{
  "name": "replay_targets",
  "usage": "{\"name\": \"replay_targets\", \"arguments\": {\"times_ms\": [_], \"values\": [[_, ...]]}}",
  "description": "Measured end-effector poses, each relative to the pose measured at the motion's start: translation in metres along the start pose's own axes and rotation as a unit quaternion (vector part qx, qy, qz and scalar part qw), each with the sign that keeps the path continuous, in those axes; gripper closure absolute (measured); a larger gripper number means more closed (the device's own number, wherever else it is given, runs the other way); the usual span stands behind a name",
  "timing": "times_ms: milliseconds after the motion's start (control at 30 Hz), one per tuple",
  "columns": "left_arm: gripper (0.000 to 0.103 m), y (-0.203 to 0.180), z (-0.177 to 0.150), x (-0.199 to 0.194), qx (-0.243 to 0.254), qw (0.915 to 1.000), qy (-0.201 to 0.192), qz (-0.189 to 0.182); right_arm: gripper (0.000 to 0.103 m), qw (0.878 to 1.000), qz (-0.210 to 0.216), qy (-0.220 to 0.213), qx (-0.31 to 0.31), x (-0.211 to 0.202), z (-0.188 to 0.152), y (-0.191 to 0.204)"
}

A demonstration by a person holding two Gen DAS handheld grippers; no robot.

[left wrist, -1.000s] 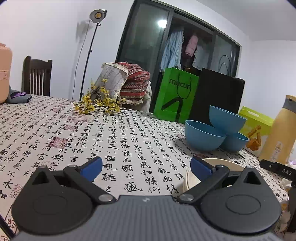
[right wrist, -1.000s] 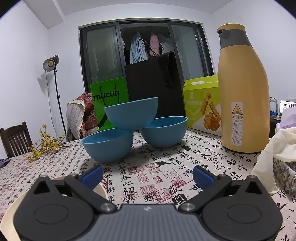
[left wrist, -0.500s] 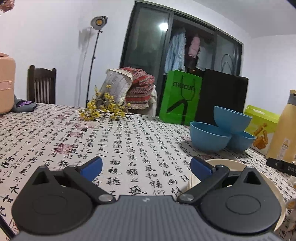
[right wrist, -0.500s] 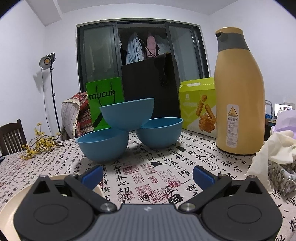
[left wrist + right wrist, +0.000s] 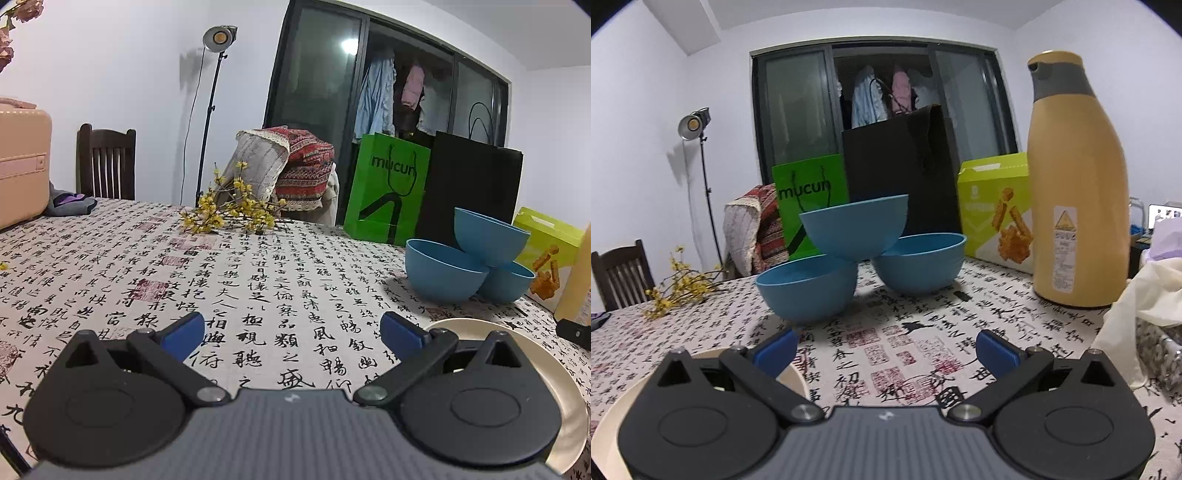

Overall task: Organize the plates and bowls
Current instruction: 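Move both open grippers toward the stacked light-blue bowls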

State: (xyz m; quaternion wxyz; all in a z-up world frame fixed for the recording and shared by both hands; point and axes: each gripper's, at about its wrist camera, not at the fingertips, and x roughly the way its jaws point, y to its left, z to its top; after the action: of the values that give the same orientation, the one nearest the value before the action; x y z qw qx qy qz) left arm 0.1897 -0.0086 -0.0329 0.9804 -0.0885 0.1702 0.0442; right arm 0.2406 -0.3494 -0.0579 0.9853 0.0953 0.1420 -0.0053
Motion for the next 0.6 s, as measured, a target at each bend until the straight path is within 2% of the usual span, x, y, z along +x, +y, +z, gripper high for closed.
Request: {"name": "replay_targets", "arguments": {"times_ms": [167,267,433,600], "values": [[0.0,-0.003,0.016,-0.004,0.002,0.9997,0.012,-0.022,0.0,1.0,0.021,0.004,0.007,-0.001,0.001,-0.004],[0.0,-0.015,0.03,-0.009,0.012,0.9987,0.01,-0.049,0.0,0.999,0.032,0.01,0.011,-0.001,0.006,-0.007],[0.0,-0.042,0.055,-0.015,0.029,0.9946,0.008,-0.099,0.0,0.999,0.025,-0.012,0.038,-0.012,0.023,-0.015],[0.0,-0.064,0.073,-0.008,0.026,0.9919,0.022,-0.123,0.0,0.999,0.022,-0.032,0.038,-0.023,0.049,-0.023]]}}
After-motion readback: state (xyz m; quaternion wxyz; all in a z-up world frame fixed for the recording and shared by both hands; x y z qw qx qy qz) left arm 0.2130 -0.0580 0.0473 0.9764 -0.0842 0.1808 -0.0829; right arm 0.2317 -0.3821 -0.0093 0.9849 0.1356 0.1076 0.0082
